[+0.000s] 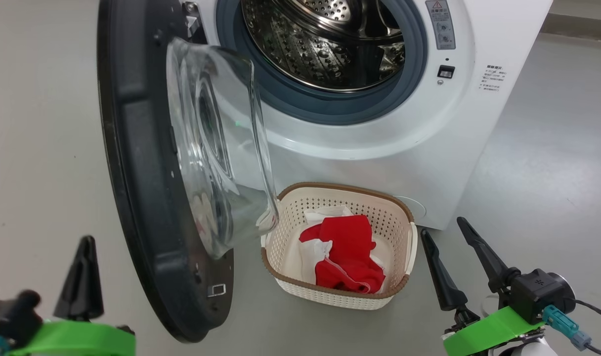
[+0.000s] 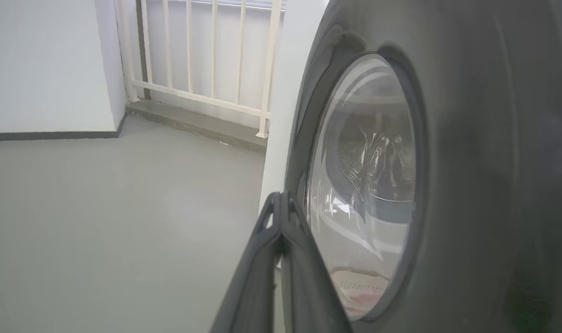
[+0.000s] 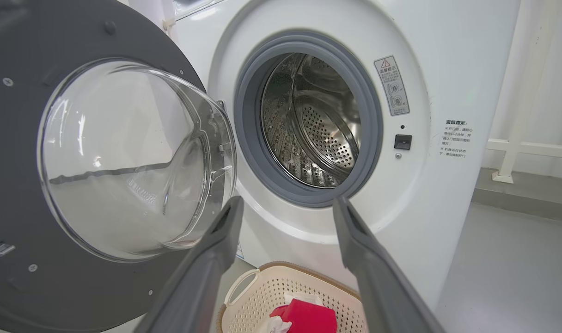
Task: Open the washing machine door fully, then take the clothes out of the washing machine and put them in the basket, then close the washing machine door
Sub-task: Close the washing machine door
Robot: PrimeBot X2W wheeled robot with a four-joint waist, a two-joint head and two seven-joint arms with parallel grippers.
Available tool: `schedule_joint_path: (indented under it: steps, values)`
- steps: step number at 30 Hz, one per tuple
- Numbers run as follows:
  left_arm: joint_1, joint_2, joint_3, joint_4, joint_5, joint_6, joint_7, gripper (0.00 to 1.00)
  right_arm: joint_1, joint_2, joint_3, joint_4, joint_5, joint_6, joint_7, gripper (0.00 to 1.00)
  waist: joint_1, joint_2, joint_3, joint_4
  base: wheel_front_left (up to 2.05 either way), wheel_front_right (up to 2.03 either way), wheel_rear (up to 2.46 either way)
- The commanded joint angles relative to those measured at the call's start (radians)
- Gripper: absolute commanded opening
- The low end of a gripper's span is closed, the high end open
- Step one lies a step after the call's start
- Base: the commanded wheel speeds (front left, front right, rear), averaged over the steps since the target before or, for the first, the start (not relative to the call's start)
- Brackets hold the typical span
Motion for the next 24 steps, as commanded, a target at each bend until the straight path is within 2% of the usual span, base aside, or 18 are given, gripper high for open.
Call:
schedule_joint_path:
  steps: [1, 10, 14, 17, 18, 24]
  values:
    - [-0.060, 0.020, 0.053, -0.037, -0.025, -0.007, 0.012, 0.00, -0.038, -0.005, 0.028, -0.021, 0.007, 0.003, -0.006, 1.00, 0.0000, 0.0000, 0.002, -0.001, 0.00, 0.00, 0.00]
    - [-0.182, -0.035, 0.170, -0.052, -0.345, -0.046, 0.161, 0.00, -0.046, -0.012, 0.033, -0.016, 0.012, 0.003, -0.006, 1.00, 0.0000, 0.0000, 0.012, -0.011, 0.00, 0.00, 0.00]
    - [-0.245, -0.062, 0.232, -0.053, -0.507, -0.042, 0.236, 0.00, -0.048, -0.015, 0.033, -0.016, 0.012, 0.003, -0.006, 1.00, 0.0000, 0.0000, 0.014, -0.016, 0.00, 0.00, 0.00]
    - [-0.292, -0.073, 0.278, -0.050, -0.639, -0.024, 0.315, 0.00, -0.049, -0.017, 0.034, -0.017, 0.012, 0.003, -0.006, 1.00, 0.0000, 0.0000, 0.015, -0.020, 0.00, 0.00, 0.00]
    - [-0.292, -0.073, 0.278, -0.050, -0.639, -0.024, 0.315, 0.00, -0.049, -0.017, 0.034, -0.017, 0.012, 0.003, -0.006, 1.00, 0.0000, 0.0000, 0.015, -0.020, 0.00, 0.00, 0.00]
    - [-0.381, -0.075, 0.362, -0.045, -0.842, 0.067, 0.451, 0.00, -0.050, -0.019, 0.027, -0.016, 0.012, 0.003, -0.006, 1.00, 0.0000, 0.0000, 0.018, -0.024, 0.00, 0.00, 0.00]
